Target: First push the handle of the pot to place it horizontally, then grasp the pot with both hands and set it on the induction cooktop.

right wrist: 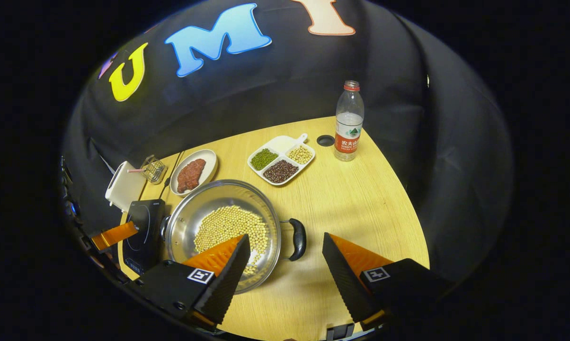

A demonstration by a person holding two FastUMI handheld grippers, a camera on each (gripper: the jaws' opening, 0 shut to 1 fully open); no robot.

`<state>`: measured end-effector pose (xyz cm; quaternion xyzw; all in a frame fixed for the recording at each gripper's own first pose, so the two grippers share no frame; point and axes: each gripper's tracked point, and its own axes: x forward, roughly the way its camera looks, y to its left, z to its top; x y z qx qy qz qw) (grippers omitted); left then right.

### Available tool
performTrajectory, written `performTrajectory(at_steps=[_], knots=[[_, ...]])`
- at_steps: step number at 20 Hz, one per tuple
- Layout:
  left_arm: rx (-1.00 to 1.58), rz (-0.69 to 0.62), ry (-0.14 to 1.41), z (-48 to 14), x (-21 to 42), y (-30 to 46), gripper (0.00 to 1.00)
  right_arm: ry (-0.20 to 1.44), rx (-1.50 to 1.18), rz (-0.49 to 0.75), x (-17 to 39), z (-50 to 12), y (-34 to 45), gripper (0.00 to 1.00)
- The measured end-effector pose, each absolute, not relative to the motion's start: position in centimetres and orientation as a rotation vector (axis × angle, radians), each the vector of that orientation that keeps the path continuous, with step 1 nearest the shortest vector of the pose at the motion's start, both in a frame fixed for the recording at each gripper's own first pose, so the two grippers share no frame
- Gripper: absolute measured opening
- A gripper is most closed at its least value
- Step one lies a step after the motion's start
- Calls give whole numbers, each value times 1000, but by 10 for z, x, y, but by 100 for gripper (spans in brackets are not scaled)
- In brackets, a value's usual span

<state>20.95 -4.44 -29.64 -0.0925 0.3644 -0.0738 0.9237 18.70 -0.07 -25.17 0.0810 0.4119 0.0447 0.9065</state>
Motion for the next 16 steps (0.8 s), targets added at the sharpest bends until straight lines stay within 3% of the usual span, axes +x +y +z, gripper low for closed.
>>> performTrajectory(at_steps=[1, 16], knots=[[-189, -156, 768, -308, 217, -46, 87, 859, 168, 94, 193, -258, -2, 98], [-195, -129, 949, -400, 256, -59, 87, 1010, 139, 158, 218, -348, 16, 98]])
